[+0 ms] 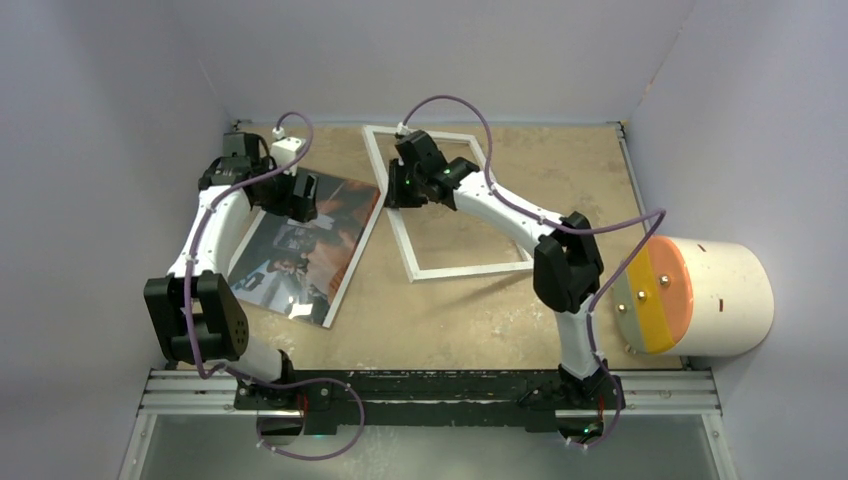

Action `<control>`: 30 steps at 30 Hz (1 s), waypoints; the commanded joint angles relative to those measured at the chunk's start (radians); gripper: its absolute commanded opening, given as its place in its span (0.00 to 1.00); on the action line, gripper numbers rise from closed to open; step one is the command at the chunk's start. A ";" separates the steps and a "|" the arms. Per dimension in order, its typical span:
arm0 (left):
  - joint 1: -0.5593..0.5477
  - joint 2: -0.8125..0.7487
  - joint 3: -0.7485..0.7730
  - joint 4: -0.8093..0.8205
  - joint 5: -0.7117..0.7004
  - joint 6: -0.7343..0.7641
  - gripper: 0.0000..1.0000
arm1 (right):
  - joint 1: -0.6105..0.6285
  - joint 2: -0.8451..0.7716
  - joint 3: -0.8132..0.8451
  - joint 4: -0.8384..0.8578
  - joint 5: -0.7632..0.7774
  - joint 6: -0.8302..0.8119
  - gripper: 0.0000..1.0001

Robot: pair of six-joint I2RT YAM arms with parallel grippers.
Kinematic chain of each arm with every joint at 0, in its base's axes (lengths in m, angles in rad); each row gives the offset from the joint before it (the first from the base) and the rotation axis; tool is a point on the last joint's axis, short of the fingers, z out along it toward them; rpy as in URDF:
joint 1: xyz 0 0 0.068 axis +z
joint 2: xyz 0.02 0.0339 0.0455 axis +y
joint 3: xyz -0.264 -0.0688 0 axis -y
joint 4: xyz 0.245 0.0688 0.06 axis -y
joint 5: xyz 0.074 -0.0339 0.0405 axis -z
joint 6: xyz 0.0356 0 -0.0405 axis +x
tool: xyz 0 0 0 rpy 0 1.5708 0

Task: Put the photo into the frame
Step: Turn over the photo frame at the center of the board.

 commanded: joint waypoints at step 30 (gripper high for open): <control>0.019 -0.075 0.171 0.013 0.175 -0.158 1.00 | -0.093 -0.381 -0.244 0.671 -0.496 0.795 0.00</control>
